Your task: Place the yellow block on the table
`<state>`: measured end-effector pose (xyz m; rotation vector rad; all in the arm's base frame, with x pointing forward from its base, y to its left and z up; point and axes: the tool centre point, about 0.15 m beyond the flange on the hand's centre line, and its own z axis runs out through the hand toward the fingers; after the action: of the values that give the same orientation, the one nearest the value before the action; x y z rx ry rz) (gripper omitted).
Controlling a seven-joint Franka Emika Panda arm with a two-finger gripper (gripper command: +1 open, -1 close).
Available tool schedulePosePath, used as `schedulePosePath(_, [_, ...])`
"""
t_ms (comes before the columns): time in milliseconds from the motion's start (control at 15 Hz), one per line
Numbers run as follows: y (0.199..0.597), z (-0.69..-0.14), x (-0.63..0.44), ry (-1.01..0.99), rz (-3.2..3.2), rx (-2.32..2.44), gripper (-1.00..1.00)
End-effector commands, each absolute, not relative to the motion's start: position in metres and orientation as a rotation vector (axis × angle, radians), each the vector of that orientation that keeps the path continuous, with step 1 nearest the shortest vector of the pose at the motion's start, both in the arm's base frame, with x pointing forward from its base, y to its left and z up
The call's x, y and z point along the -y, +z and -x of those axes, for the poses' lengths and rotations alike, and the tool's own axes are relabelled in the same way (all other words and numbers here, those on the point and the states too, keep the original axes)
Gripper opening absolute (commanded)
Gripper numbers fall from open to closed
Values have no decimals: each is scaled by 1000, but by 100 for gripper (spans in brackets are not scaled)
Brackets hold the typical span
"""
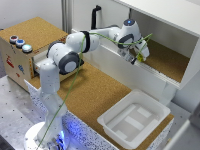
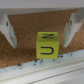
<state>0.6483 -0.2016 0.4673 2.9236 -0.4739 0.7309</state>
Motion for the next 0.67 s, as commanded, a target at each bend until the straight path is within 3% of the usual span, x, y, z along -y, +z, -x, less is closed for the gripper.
schedulePosePath(0, [464, -643, 201, 606, -2973, 534, -100])
schedulePosePath(600, [482, -593, 182, 730, -2960, 427, -100])
